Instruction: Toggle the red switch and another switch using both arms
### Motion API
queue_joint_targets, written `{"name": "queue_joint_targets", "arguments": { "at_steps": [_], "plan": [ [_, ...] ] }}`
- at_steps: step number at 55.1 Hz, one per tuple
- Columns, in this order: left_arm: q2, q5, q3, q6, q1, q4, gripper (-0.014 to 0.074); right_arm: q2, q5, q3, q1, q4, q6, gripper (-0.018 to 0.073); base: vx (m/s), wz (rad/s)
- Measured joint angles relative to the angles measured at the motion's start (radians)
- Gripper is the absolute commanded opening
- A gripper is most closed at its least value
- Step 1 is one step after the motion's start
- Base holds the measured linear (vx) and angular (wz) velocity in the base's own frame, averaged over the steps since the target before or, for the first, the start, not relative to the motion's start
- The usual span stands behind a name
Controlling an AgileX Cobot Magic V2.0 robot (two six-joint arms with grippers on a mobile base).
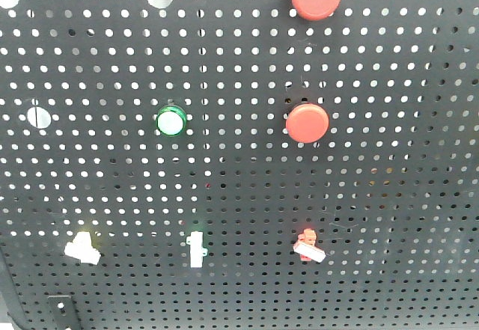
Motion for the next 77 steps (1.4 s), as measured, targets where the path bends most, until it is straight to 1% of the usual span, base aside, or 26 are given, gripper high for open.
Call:
{"name": "queue_joint_targets", "arguments": {
  "at_steps": [7,15,19,24,35,43,59,67,77],
  "plan": [
    [0.083,0.042,0.000,-0.001,-0.003,0.000,0.0003,0.065,-0.006,0.000,0.000,0.000,0.000,-0.0006,0.00,0.00],
    [0.165,0.016,0.000,-0.001,-0.038,0.000,0.0003,0.108,-0.046,0.000,0.000,0.000,0.000,-0.0006,0.00,0.00],
    [0.207,-0.022,0.000,-0.001,-0.075,0.000,0.0003,0.120,-0.074,0.000,0.000,0.000,0.000,-0.0006,0.00,0.00],
    [0.261,-0.084,0.000,-0.001,-0.137,0.000,0.0000,0.131,-0.095,0.000,0.000,0.000,0.000,-0.0006,0.00,0.00],
    [0.391,-0.183,0.000,-0.001,-0.267,0.003,0.0000,0.141,-0.105,0.000,0.000,0.000,0.000,-0.0006,0.00,0.00],
    [0.478,-0.244,0.000,-0.001,-0.318,0.003,0.0000,0.142,-0.107,0.000,0.000,0.000,0.000,-0.0006,0.00,0.00],
    [0.605,-0.292,-0.037,-0.001,-0.327,0.004,0.0000,0.142,-0.111,0.000,0.000,0.000,0.000,-0.0006,0.00,0.00],
    [0.652,-0.296,-0.052,-0.001,-0.327,0.002,0.0000,0.142,-0.113,0.000,0.000,0.000,0.000,-0.0006,0.00,0.00],
    [0.661,-0.297,-0.052,0.004,-0.327,-0.059,0.0000,0.142,-0.113,0.000,0.000,0.000,0.000,-0.0006,0.00,0.00]
  ]
}}
